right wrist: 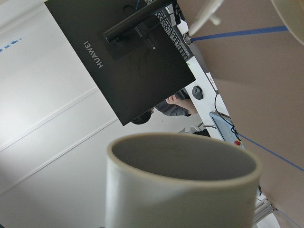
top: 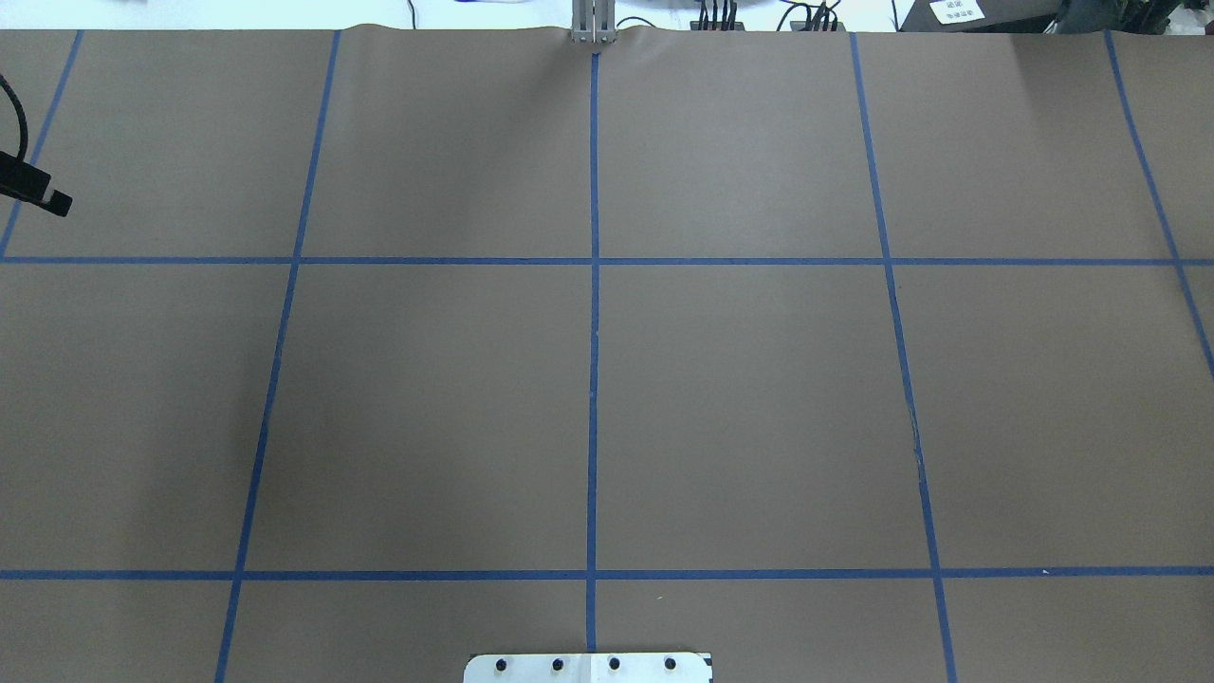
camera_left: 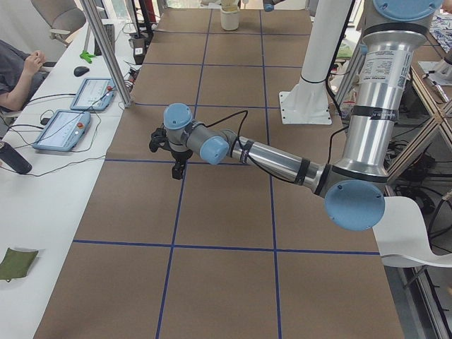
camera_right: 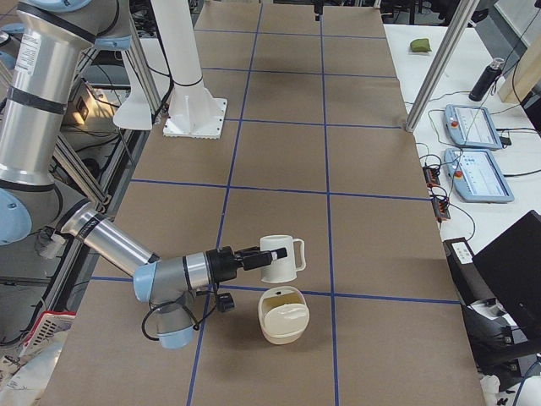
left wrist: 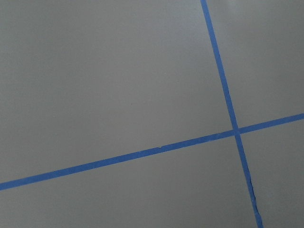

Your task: Left arm hands cup to right arm to dump lemon

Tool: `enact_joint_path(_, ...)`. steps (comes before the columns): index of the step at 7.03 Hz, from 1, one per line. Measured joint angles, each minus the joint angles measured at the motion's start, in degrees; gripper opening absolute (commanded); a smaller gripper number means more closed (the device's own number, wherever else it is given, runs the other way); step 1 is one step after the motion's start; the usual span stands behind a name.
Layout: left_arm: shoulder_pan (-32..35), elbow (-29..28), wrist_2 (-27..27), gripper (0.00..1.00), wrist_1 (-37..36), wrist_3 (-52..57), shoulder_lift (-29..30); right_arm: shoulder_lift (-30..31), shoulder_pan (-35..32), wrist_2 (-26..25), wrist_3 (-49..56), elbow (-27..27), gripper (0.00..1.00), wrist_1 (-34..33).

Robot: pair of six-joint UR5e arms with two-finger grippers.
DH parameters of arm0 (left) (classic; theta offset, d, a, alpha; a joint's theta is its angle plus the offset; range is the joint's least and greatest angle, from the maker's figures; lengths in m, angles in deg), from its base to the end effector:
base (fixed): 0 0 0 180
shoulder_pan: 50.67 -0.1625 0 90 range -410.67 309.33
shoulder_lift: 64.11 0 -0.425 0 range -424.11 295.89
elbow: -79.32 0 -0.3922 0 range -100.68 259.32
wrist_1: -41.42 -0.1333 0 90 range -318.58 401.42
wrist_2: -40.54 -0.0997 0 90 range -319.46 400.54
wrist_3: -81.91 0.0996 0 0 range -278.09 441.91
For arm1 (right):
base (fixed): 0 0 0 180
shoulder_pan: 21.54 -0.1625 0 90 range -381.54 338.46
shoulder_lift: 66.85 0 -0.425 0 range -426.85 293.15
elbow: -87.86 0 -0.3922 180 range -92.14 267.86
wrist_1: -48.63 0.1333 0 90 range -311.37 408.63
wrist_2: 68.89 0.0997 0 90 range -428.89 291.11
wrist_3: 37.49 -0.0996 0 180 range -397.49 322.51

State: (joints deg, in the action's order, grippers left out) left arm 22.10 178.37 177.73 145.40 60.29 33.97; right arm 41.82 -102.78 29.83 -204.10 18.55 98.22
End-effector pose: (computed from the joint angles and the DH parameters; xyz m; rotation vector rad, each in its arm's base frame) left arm 0.1068 -0.5478 0.4742 0.2152 0.9261 0.1527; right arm 0.0793 -0.2615 0.6983 -0.0503 -2.1657 1.7414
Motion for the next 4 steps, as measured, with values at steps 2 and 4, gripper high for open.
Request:
enact_joint_path(2,-0.05,0.0,0.0,1.0,0.0,-0.02,-0.08,-0.78,-0.19,-0.15,4.01,-0.33,0.28,0.06)
enact_joint_path(4,-0.08,0.0,0.0,1.0,-0.04,-0.08,-0.17,-1.71,-0.23,0.38,18.01,-1.82,0.24,-0.11)
